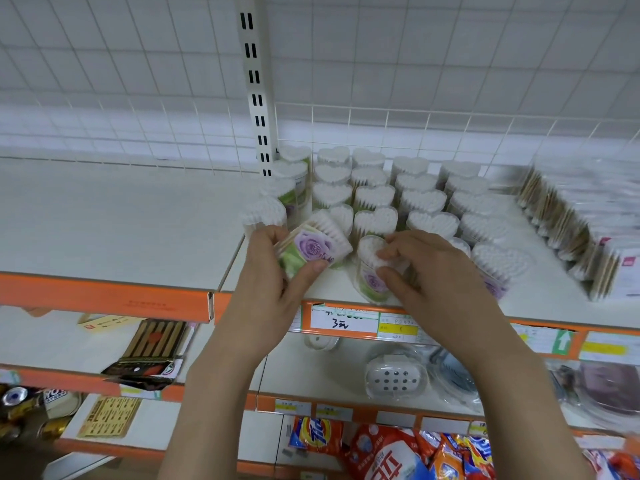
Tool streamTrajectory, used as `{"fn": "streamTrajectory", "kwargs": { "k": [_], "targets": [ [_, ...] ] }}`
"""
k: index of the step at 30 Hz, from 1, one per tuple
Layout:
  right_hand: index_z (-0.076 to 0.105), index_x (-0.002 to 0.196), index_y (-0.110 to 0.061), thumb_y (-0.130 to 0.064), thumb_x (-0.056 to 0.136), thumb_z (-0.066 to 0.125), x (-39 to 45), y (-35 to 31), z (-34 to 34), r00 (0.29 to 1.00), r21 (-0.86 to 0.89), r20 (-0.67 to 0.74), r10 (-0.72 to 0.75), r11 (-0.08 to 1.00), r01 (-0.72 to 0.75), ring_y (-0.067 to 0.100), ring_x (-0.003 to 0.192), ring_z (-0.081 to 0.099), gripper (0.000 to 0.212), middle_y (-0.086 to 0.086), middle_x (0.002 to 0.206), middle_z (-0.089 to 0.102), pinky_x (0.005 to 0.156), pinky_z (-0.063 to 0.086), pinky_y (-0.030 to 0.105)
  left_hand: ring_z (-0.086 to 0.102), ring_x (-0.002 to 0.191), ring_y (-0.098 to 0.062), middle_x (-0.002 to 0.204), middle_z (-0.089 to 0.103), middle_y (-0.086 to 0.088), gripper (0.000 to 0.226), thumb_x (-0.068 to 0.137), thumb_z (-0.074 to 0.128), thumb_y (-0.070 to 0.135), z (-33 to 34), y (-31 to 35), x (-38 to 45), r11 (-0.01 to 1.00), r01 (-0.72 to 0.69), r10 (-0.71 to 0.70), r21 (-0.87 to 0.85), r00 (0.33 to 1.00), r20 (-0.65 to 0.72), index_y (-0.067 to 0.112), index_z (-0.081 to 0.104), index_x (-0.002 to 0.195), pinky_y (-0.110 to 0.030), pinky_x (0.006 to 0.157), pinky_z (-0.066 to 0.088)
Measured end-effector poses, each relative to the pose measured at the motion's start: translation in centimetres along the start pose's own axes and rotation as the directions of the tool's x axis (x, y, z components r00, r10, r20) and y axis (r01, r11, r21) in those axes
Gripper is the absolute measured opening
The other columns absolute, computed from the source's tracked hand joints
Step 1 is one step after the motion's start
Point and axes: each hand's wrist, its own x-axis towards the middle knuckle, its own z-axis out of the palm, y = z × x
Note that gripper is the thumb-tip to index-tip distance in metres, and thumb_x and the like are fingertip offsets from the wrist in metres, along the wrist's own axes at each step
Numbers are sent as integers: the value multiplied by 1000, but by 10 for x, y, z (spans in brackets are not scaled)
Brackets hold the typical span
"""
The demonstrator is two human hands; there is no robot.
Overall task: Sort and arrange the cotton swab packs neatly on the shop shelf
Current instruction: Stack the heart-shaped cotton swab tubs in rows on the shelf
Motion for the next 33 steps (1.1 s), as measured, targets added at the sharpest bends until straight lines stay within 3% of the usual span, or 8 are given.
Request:
{"fn": "streamTrajectory", "kwargs": {
  "k": [5, 8, 12, 16, 22, 26, 30, 33],
  "targets": [
    [66, 95, -6, -9, 82, 66, 0, 0, 0, 1000, 15, 1, 9, 1000, -9, 23, 100, 56, 14, 7, 103, 64, 80, 35, 20, 53, 102, -10, 112, 49, -1, 67, 60, 64, 57, 10, -3, -1, 999, 37, -37, 1, 990, 133, 25, 30, 109, -23, 81, 47],
    [66, 96, -6, -9, 82, 66, 0, 1, 0, 1000, 18, 4, 12, 1000, -12, 22, 101, 56, 14, 6, 104, 64, 82, 37, 22, 54, 106, -11, 118, 50, 1, 69, 64, 64, 53, 11, -4, -1, 1000, 27, -28, 14, 993, 111, 24, 29, 115, -29, 83, 49],
    [66, 97, -7, -9, 82, 66, -1, 1, 0, 1000, 22, 6, 14, 1000, -14, 21, 103, 55, 14, 5, 106, 64, 81, 34, 18, 41, 111, -9, 127, 47, 9, 81, 76, 55, 66, 10, -6, -1, 970, -83, 66, 229, 995, 80, 26, 28, 141, -20, 92, 30],
    [66, 98, -8, -11, 83, 65, 0, 2, 0, 1000, 34, 8, 16, 999, -17, 19, 105, 53, 15, 3, 109, 63, 81, 30, 12, 36, 96, -14, 105, 52, 15, 72, 67, 51, 66, 7, -3, 1, 913, -109, 114, 394, 993, 11, 30, 48, 129, -24, 82, 25],
    [66, 98, -7, -11, 83, 65, 0, 3, 0, 1000, 29, 7, 24, 999, -24, 19, 104, 54, 15, 3, 108, 63, 82, 36, 20, 49, 94, 12, 99, 53, 24, 55, 68, 78, 31, 6, -5, 2, 986, -82, 82, 148, 997, 7, 34, 46, 113, 0, 75, 36],
    [66, 98, -8, -11, 83, 65, 2, 3, 0, 1000, 24, 11, 21, 999, -21, 19, 104, 54, 15, 3, 108, 63, 82, 36, 21, 53, 88, 12, 90, 58, 22, 48, 70, 77, 23, 7, -6, 2, 994, -51, 44, 94, 997, 71, 39, 40, 96, -4, 64, 41],
    [66, 99, -9, -12, 83, 65, 2, 3, -1, 1000, 27, 14, 18, 999, -19, 18, 103, 54, 16, 3, 106, 63, 81, 35, 18, 53, 89, 11, 91, 58, 23, 46, 72, 74, 30, 8, -9, 4, 996, -17, 9, 89, 996, 92, 35, 40, 102, -3, 66, 41],
    [66, 99, -8, -11, 83, 65, 2, 2, -2, 1000, 28, 23, 17, 999, -18, 19, 103, 54, 16, 3, 106, 63, 81, 35, 20, 42, 102, 3, 105, 54, 19, 53, 73, 72, 40, 6, -14, 7, 977, -31, 13, 210, 996, 85, 29, 46, 118, -14, 82, 36]
  ]
}}
